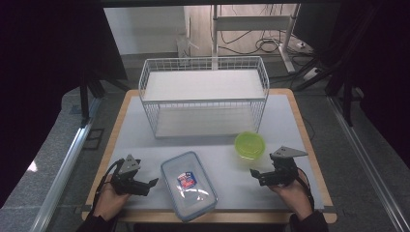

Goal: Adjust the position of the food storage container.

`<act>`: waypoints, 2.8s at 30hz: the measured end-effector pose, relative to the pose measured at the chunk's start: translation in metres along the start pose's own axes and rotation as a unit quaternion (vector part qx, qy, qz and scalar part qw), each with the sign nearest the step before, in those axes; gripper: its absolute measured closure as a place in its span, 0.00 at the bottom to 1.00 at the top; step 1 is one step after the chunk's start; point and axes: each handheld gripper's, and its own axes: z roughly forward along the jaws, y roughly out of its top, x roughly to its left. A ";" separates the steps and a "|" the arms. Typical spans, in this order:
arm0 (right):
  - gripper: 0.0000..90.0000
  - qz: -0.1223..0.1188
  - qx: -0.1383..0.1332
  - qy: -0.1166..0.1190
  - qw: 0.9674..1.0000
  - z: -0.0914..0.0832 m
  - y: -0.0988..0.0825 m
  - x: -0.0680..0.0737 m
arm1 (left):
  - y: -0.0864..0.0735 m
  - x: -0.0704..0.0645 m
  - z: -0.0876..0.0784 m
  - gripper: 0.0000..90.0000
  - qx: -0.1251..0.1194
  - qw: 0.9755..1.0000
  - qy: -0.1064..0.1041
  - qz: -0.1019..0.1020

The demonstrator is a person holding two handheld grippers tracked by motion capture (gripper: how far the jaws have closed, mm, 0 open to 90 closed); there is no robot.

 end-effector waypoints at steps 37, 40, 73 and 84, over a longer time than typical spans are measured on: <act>1.00 -0.066 0.033 0.017 0.997 0.049 0.093 0.016 | 0.001 -0.002 0.001 0.03 0.010 1.000 0.009 0.018; 1.00 -0.068 0.034 0.023 0.997 0.055 0.099 0.015 | 0.001 -0.002 0.001 0.03 0.011 1.000 0.010 0.019; 1.00 -0.089 0.083 -0.010 0.993 0.062 0.079 -0.002 | 0.001 -0.003 0.002 0.04 0.019 1.000 0.009 0.014; 1.00 -0.060 0.077 -0.030 0.995 0.021 0.051 -0.020 | 0.002 -0.004 0.002 0.05 0.019 1.000 0.004 0.004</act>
